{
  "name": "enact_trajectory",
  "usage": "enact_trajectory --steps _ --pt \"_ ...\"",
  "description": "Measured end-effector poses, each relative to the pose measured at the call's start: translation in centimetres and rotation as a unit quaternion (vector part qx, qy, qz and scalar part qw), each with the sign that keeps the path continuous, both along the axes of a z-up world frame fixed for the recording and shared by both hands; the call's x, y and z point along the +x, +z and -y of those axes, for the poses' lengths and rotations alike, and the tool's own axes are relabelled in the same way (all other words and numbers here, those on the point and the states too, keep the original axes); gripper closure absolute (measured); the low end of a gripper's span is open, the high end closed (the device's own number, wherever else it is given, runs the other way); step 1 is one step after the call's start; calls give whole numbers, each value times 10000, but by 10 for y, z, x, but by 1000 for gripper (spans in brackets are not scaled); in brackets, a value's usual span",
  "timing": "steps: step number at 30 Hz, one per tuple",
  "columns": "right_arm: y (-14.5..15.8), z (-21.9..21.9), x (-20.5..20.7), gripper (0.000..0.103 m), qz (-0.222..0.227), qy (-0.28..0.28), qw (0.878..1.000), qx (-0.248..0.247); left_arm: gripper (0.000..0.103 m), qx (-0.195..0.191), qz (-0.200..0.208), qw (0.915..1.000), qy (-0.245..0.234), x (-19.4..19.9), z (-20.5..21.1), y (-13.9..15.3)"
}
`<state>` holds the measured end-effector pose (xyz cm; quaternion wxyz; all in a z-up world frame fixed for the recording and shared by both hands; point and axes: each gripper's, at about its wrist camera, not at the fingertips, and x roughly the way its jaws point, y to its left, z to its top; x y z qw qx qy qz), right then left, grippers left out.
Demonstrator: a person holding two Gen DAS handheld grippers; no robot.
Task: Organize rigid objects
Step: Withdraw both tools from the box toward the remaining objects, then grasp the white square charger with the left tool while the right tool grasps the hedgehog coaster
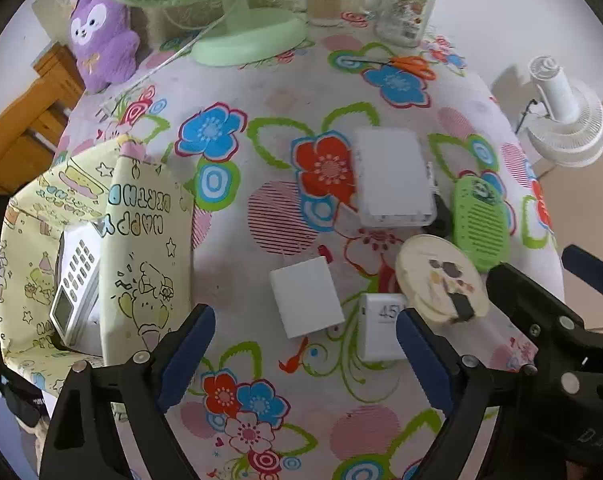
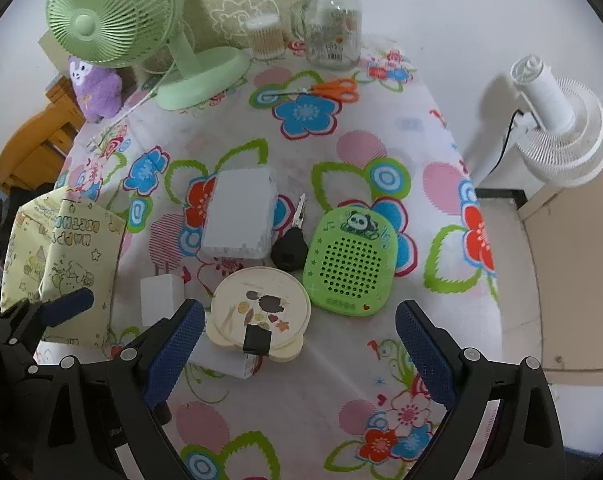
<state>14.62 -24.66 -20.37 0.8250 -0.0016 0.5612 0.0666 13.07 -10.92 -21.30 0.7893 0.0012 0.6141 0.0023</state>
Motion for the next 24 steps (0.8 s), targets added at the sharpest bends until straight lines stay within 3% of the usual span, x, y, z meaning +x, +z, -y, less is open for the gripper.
enact_trajectory --steps 13,17,24 --pt "-31 1 14 5 -471 -310 9984 80 17 -35 -196 9995 249 11 -1 -27" --pt "-36 -2 19 5 -497 -365 9980 106 17 68 -60 9995 312 12 -1 -28" --pt "-40 -12 27 5 -558 -267 9980 112 26 -103 -117 9985 520 16 -11 -30"
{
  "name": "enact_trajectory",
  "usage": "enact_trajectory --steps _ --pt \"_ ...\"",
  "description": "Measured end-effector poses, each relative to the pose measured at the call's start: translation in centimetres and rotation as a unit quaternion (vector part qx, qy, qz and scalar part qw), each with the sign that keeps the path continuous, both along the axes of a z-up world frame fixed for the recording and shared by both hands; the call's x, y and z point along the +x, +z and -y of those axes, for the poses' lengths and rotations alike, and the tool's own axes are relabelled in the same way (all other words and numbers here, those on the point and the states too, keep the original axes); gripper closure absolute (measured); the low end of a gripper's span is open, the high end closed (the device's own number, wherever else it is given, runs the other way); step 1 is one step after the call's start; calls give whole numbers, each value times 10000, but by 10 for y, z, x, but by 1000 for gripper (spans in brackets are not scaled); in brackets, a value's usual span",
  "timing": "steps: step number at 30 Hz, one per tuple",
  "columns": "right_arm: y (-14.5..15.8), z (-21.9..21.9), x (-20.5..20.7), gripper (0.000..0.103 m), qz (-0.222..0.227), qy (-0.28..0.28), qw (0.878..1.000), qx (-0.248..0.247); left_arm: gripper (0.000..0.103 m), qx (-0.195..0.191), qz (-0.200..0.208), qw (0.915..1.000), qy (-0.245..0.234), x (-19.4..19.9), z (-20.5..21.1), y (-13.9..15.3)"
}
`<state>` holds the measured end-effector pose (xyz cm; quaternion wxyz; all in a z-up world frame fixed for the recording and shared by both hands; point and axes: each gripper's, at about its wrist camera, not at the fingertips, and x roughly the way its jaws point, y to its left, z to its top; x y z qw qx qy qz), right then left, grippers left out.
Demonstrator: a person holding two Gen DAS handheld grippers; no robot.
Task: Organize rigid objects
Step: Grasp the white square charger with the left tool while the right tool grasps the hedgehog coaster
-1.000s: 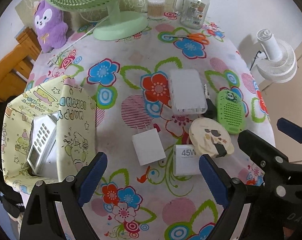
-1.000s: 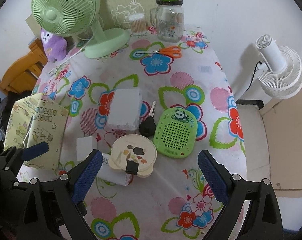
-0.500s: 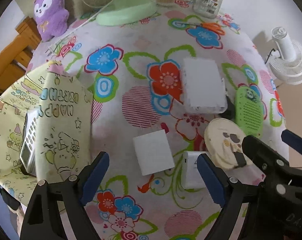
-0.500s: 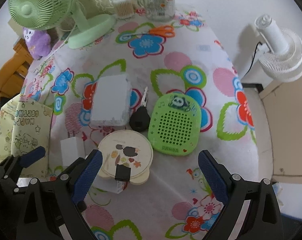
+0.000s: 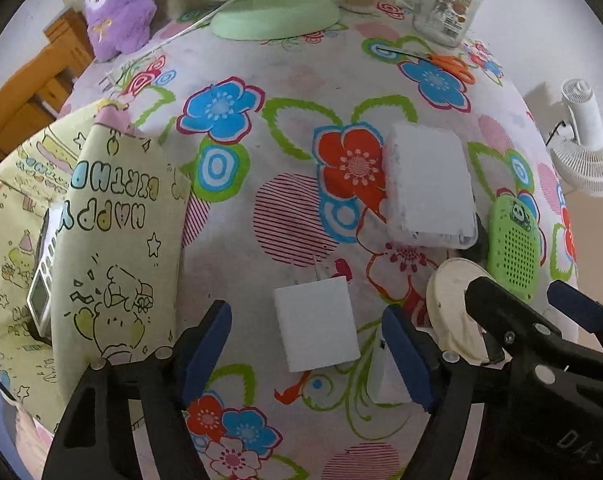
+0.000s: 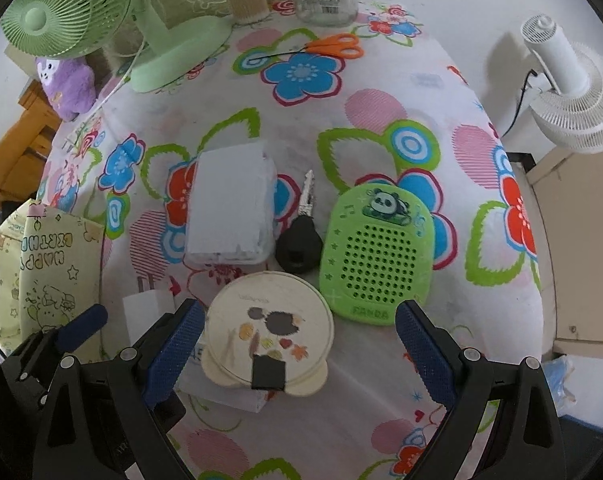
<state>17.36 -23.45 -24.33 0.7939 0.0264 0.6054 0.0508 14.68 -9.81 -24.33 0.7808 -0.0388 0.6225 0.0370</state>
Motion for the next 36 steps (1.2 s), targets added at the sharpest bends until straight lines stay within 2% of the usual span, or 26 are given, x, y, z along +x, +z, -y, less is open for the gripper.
enact_trajectory --steps 6,11,16,20,23,30,36 --pt "-12 -8 4 5 -243 57 9996 -97 35 -99 -334 9994 28 5 -5 -17" --pt "-22 -12 5 5 -422 4 9990 -132 39 -37 -363 9992 -140 6 -2 -22" --pt "-31 -17 7 5 -618 -95 9979 -159 59 -20 -245 9990 -380 3 9 -20" --pt "-36 -17 8 8 -686 -233 9973 -142 60 -51 -236 9987 -449 2 14 -19" --pt "-36 -19 8 24 -658 -219 9975 -142 60 -61 -237 9984 -517 2 22 -20" --pt "-36 -31 9 25 -566 -180 9980 -230 61 -180 -279 9973 -654 4 7 -17" --pt "-22 -26 3 26 -421 -177 9987 -227 62 -165 -191 9971 -721 3 9 -8"
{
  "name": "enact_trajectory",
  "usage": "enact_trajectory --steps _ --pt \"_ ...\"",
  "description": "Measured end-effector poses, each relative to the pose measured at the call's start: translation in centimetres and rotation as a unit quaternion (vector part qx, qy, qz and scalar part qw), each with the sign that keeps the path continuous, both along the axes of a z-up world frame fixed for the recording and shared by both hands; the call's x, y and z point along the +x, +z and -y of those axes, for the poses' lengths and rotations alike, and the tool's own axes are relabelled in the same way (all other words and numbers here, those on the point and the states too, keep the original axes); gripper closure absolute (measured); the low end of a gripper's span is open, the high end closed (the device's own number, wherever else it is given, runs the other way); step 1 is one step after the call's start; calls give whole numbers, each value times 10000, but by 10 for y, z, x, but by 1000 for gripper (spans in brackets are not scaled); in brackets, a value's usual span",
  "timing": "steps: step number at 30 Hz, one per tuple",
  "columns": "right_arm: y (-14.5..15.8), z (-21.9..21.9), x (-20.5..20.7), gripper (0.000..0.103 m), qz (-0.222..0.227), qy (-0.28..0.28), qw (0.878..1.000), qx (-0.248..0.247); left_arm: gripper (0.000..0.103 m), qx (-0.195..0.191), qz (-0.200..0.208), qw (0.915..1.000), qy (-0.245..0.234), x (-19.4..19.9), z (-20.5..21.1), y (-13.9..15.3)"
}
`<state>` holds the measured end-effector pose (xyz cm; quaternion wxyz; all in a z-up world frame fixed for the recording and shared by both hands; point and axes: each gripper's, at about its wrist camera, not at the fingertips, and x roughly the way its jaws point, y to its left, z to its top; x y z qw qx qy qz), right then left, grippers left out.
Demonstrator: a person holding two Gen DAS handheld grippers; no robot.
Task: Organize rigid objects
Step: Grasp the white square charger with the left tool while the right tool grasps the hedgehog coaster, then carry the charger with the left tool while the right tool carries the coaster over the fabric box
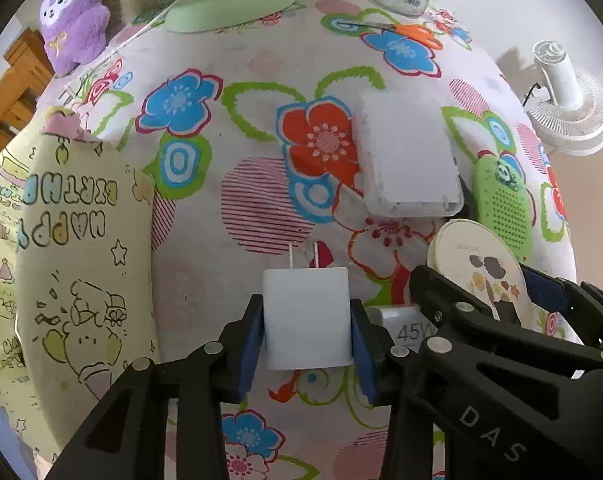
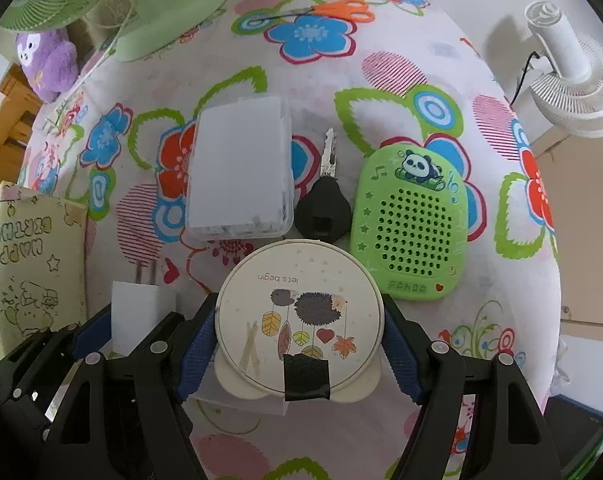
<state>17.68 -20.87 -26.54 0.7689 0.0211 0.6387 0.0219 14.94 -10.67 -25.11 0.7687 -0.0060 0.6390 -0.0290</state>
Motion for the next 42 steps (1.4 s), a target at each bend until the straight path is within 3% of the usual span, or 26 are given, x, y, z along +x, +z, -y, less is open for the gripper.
enact_trajectory --steps 42 --pt "116 0 -49 25 1202 -122 9926 114 62 73 1139 9931 -279 -32 9 107"
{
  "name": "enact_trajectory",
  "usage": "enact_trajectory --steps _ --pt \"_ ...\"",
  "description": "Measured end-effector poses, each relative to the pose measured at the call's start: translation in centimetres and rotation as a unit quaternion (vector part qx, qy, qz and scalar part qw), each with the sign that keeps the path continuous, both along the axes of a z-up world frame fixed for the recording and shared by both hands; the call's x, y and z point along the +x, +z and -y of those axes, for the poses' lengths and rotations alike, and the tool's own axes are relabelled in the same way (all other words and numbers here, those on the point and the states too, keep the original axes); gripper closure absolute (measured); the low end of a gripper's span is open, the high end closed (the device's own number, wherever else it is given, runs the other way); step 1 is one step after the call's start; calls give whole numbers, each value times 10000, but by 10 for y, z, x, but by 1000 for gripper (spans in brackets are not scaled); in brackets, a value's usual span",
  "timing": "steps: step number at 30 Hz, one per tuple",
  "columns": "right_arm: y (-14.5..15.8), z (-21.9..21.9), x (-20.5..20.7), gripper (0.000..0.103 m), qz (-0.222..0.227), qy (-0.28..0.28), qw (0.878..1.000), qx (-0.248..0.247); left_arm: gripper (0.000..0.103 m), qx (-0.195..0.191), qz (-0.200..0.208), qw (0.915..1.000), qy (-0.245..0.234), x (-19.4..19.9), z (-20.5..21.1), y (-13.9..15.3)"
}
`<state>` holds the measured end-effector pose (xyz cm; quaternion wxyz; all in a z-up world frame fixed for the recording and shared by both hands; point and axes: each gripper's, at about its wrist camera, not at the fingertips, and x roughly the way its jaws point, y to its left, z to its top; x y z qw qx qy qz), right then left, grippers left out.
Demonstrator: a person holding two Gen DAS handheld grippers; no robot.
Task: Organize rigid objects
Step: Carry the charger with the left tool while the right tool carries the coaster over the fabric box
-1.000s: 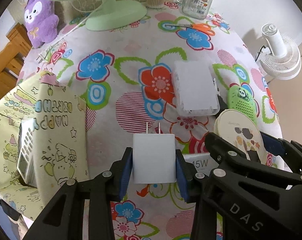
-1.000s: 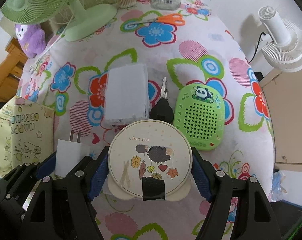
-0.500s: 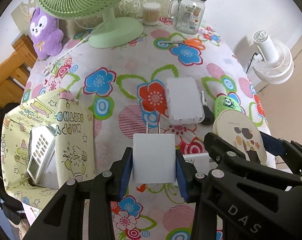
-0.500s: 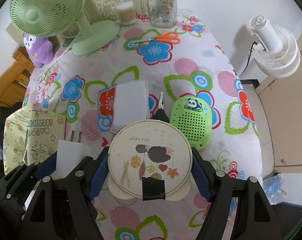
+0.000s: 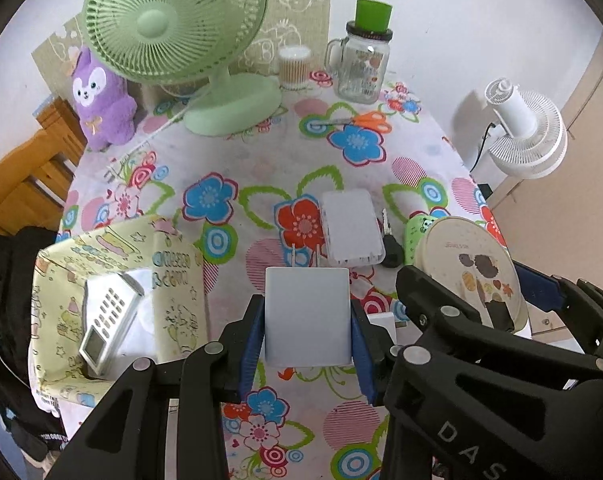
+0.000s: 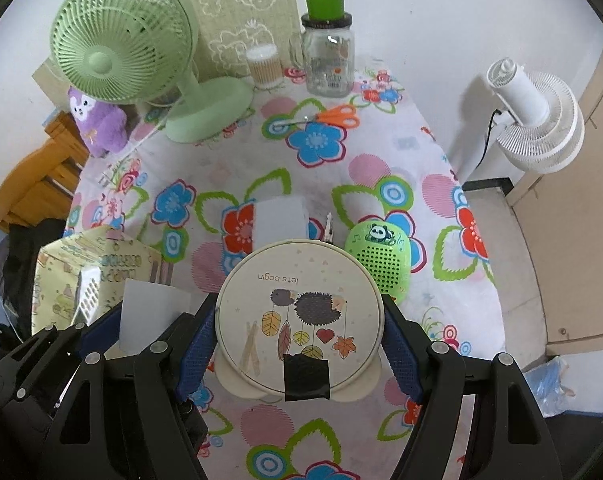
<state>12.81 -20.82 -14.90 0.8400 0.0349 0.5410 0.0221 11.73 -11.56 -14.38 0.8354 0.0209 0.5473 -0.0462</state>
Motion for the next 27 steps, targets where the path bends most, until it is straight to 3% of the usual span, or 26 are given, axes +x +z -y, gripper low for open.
enact_trajectory --steps 27 --pt "50 -21 -31 25 482 -124 9987 -105 62 -162 463 9986 -208 -24 -19 44"
